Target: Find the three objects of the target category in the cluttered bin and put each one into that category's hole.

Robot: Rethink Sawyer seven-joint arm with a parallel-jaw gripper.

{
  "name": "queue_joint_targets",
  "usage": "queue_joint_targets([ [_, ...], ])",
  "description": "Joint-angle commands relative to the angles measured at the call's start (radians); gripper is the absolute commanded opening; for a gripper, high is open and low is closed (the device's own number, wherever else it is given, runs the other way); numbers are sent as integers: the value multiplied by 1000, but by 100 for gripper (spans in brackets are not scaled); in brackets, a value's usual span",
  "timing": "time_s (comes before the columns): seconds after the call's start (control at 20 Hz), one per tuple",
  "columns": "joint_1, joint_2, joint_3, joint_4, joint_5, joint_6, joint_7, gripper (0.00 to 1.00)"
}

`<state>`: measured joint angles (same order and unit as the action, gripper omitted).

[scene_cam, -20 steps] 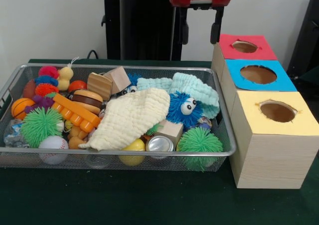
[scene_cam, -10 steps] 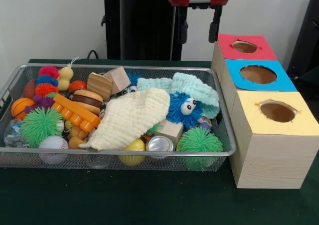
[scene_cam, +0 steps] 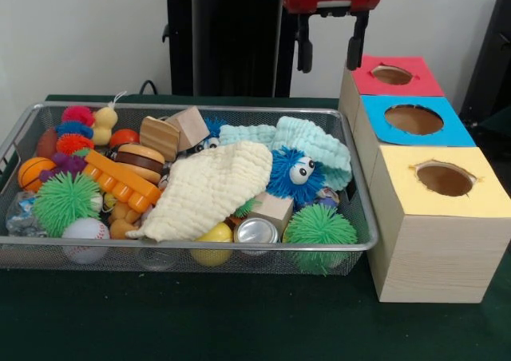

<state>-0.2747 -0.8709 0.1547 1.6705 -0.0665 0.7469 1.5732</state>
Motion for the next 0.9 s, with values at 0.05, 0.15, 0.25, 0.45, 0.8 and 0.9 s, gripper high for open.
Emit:
queue_joint_targets([
  [0.05,-75,18,105,64,-28,-24,-91,100],
  [0.15,-93,20,115,54,-40,-11,-109,100],
  [0.25,-106,22,123,48,-49,-3,-116,100],
  [0.45,-123,22,136,52,-62,-8,-122,100],
  [0.8,-149,16,164,63,-83,-13,-115,100],
  [0.9,-154,13,169,73,-90,-21,-107,100],
])
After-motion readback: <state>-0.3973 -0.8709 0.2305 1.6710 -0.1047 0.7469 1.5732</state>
